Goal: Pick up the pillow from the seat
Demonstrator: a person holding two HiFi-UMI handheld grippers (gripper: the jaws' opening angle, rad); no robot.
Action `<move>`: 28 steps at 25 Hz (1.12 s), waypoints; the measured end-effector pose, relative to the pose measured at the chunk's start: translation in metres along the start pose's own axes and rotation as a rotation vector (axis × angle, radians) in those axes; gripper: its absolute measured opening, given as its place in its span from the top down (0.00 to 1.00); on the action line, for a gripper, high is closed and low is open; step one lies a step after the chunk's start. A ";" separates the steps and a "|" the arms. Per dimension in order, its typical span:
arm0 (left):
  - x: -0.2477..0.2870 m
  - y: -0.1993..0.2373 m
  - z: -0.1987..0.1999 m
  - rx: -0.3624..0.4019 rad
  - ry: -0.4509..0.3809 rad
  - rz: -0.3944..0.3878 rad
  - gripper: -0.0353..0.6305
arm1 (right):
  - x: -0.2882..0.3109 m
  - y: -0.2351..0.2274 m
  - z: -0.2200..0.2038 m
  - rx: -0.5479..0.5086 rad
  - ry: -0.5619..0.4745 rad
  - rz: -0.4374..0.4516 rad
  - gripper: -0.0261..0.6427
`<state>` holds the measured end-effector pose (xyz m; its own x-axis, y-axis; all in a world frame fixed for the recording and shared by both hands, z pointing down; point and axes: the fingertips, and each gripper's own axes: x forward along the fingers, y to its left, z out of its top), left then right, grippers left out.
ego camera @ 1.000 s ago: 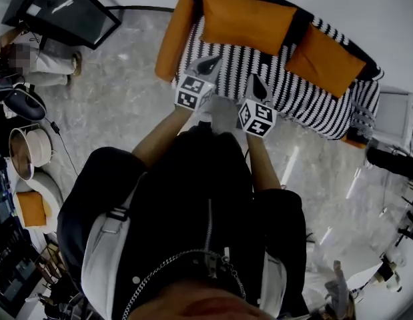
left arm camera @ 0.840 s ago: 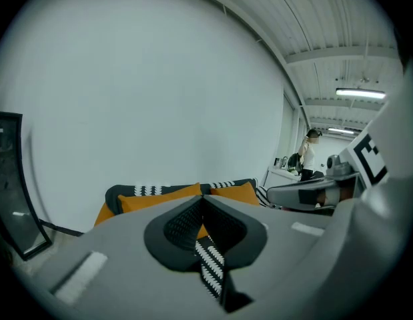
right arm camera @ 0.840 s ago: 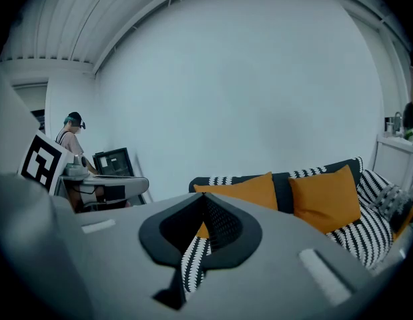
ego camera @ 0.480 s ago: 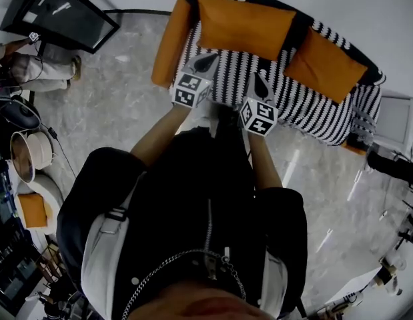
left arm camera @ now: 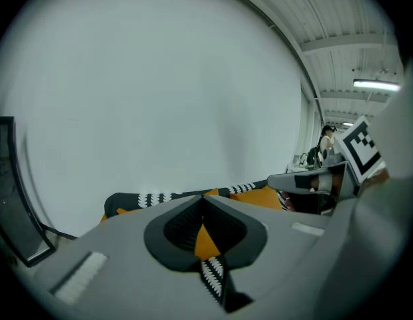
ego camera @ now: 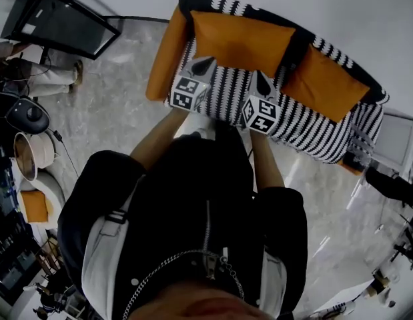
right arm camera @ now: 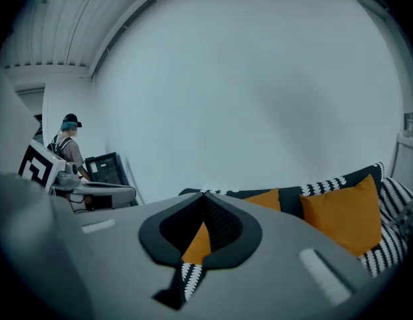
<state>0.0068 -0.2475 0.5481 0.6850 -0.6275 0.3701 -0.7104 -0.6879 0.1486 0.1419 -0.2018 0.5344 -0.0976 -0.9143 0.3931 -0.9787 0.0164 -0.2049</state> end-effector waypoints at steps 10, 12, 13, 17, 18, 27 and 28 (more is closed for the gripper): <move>0.085 0.025 0.023 -0.040 0.014 0.103 0.93 | 0.079 -0.083 0.032 0.013 0.042 0.037 0.96; 0.094 0.031 0.020 -0.024 0.029 0.115 0.93 | 0.092 -0.094 0.031 0.012 0.060 0.042 0.96; 0.098 0.034 0.021 -0.020 0.034 0.119 0.93 | 0.099 -0.099 0.032 0.013 0.065 0.043 0.96; 0.108 0.049 0.024 -0.021 0.044 0.125 0.93 | 0.122 -0.112 0.028 0.018 0.085 0.038 0.96; 0.111 0.054 0.022 -0.021 0.050 0.127 0.93 | 0.127 -0.115 0.027 0.014 0.091 0.034 0.96; 0.141 0.108 -0.008 -0.059 0.094 0.113 0.87 | 0.169 -0.142 0.011 -0.011 0.126 -0.009 0.88; 0.145 0.115 -0.012 -0.062 0.099 0.111 0.85 | 0.174 -0.146 0.008 -0.012 0.135 -0.016 0.88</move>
<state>0.0227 -0.4132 0.6303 0.5845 -0.6572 0.4759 -0.7917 -0.5903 0.1571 0.2696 -0.3670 0.6254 -0.1042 -0.8518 0.5134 -0.9823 0.0074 -0.1872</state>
